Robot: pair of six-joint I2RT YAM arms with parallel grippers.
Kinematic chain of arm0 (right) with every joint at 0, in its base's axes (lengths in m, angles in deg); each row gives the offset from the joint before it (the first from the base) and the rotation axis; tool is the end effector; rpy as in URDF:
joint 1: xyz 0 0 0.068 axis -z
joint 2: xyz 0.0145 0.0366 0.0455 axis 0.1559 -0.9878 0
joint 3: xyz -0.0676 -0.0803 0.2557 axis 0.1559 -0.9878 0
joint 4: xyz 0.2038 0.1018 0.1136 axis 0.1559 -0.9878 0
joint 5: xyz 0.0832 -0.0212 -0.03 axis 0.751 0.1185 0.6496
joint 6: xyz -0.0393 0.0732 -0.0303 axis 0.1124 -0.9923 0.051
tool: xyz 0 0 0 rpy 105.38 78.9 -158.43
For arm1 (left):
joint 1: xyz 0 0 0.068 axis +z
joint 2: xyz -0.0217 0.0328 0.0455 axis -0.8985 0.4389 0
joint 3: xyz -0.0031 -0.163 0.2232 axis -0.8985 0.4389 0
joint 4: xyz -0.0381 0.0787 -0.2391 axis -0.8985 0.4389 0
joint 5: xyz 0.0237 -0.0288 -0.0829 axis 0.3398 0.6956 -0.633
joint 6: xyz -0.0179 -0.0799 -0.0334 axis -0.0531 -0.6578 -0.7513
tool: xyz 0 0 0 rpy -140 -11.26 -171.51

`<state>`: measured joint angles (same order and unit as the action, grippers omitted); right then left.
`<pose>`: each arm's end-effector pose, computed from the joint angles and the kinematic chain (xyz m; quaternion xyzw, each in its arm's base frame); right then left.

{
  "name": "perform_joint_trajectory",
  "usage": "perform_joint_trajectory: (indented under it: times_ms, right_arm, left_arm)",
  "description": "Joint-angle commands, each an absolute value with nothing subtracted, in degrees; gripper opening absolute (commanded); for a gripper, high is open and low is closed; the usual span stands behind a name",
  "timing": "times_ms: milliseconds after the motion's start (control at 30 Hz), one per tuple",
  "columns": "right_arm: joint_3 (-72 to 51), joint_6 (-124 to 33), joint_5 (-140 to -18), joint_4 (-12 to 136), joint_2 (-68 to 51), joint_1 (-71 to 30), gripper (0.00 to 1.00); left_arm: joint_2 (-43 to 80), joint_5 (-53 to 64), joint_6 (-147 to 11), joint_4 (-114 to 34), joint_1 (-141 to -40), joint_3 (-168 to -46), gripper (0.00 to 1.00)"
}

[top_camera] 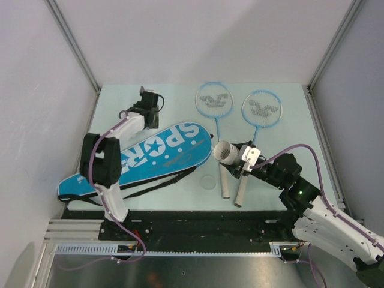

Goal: Pack up the badminton gear

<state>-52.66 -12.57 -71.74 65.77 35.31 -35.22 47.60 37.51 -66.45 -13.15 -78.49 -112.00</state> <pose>0.1289 0.1526 0.3172 -0.4796 0.5282 0.1974 0.6723 0.4091 -0.0736 0.2039 -0.0311 0.9267 0.1201 0.3547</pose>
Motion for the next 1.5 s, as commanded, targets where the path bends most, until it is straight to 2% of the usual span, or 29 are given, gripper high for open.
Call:
perform_joint_trajectory:
  times_ms: [0,267,400,467,533,667,700,833,867,933,967,1067,1267,1467]
  right_arm:
    - [-52.63,-14.11,-71.74,67.68,36.63,-35.42,0.34]
    - [-52.63,-13.93,-72.00,67.59,38.31,-35.33,0.34]
    - [-52.63,-13.93,-72.26,67.33,39.01,-35.33,0.34]
    - [-52.63,-14.02,-72.61,67.15,39.36,-35.33,0.34]
    - [-52.63,-14.02,-72.70,66.98,39.36,-35.42,0.34]
    - [-52.63,-14.11,-73.23,66.10,39.80,-35.51,0.33]
    - [-52.63,-14.11,-73.40,65.84,39.89,-35.42,0.33]
    - [-52.63,-13.58,-74.19,65.40,38.23,-35.59,0.33]
    - [-52.63,-13.58,-74.46,65.31,37.87,-35.68,0.32]
    - [-52.63,-13.76,-75.94,65.48,36.56,-35.68,0.32]
    - [-52.63,-13.50,-76.39,65.48,36.12,-35.77,0.32]
    - [-52.63,-12.27,-75.96,66.01,34.27,-35.86,0.32]
    - [-52.63,-10.33,-71.48,66.98,32.07,-35.86,0.32]
    - [-52.63,-9.63,-67.61,66.54,32.15,-36.47,0.32]
  left_arm:
    - [51.70,44.87,-61.29,-13.31,-79.26,-118.54,0.61]
    - [61.99,49.00,-58.48,-13.22,-79.78,-124.34,0.45]
    - [63.14,48.92,-58.12,-13.31,-79.88,-124.26,0.42]
    - [63.67,48.57,-58.12,-13.22,-79.87,-124.78,0.34]
    - [62.45,48.48,-58.47,-13.22,-80.23,-124.88,0.16]
    - [55.08,47.00,-59.43,-13.14,-84.08,-124.35,0.01]
    - [52.88,45.16,-59.79,-12.96,-84.70,-124.18,0.00]
    - [38.30,29.89,-65.58,-10.07,-86.12,-121.19,0.00]
    - [32.27,18.89,-68.12,-10.06,-85.94,-118.66,0.00]
    - [26.43,7.33,-69.28,-10.15,-85.94,-115.23,0.00]
    - [21.88,-3.35,-69.89,-10.15,-86.03,-114.16,0.00]
    - [15.45,-24.90,-70.16,-10.59,-86.64,-109.96,0.00]
    - [5.67,-35.88,-69.20,-10.94,-91.03,-103.35,0.00]
    - [6.19,-38.27,-69.46,-10.94,-97.01,-101.59,0.00]
